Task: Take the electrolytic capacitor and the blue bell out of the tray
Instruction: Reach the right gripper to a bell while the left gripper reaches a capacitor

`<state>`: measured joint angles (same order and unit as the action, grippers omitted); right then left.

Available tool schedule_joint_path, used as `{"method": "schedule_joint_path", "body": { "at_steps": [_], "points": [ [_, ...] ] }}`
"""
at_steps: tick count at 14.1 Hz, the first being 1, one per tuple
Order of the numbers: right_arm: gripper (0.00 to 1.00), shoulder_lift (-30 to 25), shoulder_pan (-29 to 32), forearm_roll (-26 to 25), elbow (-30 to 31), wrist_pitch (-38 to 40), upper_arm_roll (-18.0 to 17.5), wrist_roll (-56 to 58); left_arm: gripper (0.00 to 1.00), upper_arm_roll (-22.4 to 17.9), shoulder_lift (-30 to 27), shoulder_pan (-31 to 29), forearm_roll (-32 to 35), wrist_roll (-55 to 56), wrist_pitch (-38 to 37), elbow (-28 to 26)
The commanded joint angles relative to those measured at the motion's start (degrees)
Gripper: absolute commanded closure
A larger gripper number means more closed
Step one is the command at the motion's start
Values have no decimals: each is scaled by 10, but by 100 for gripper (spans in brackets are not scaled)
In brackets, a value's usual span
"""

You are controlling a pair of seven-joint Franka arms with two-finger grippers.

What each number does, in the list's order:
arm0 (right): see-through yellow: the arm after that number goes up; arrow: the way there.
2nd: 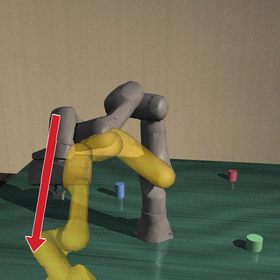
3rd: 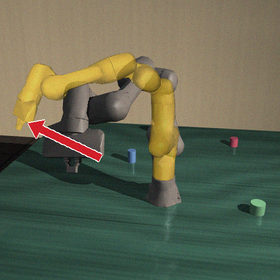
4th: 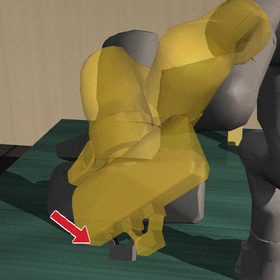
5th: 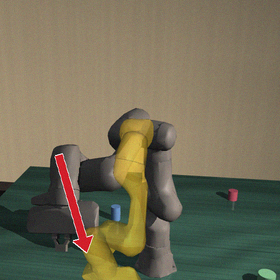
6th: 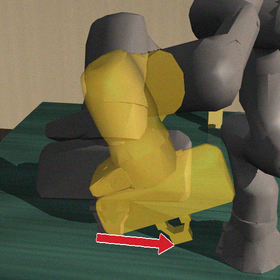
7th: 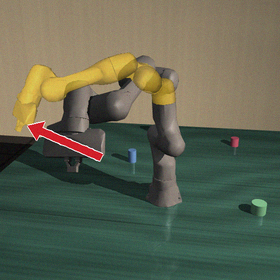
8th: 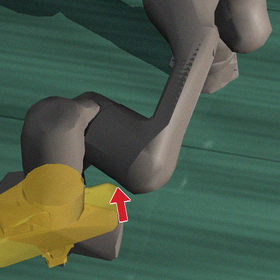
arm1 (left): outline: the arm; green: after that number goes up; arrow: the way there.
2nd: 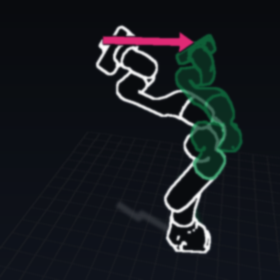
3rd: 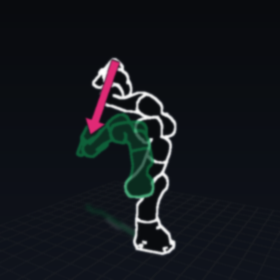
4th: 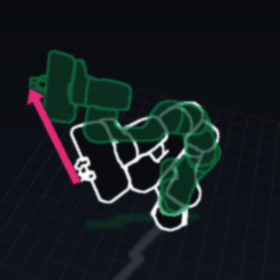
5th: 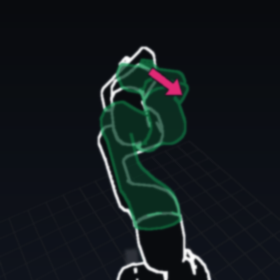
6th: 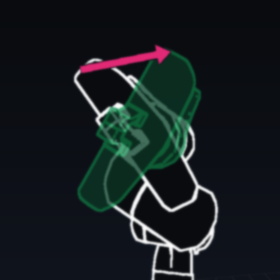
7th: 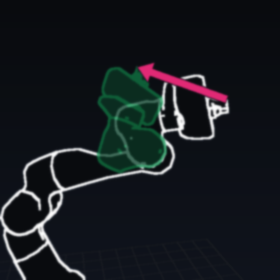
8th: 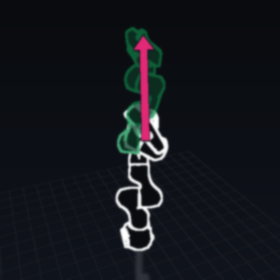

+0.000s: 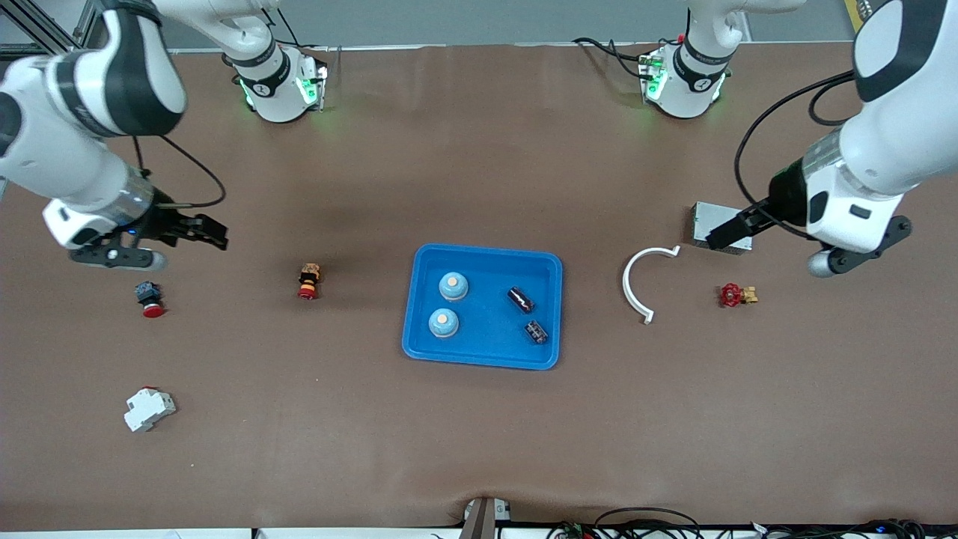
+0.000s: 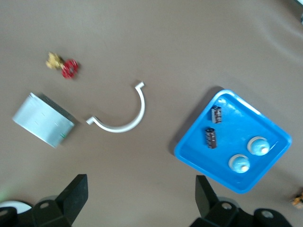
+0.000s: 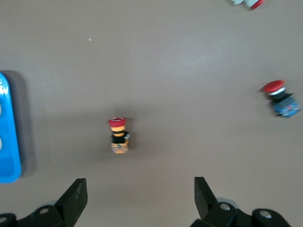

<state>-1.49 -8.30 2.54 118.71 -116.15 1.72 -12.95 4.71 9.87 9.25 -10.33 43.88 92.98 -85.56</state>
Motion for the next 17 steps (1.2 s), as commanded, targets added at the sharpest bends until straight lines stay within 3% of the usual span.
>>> {"method": "schedule_joint_path", "body": {
  "at_steps": [1, 6, 13, 17],
  "points": [
    [0, -11, -73, 5, 26, -31, 2, -111, 0, -4, 49, 62, -5, 114, 37, 14],
    [0, 74, -213, 5, 10, -120, 2, -312, 0, -4, 152, 139, 52, 247, 140, 15],
    [0, 243, -283, 6, -109, -177, 2, -438, 0, -4, 246, 191, 65, 437, 253, 22],
    [0, 325, -319, 4, -192, -176, 2, -496, 0, -7, 274, 215, 66, 461, 297, 22]
  ]
}}
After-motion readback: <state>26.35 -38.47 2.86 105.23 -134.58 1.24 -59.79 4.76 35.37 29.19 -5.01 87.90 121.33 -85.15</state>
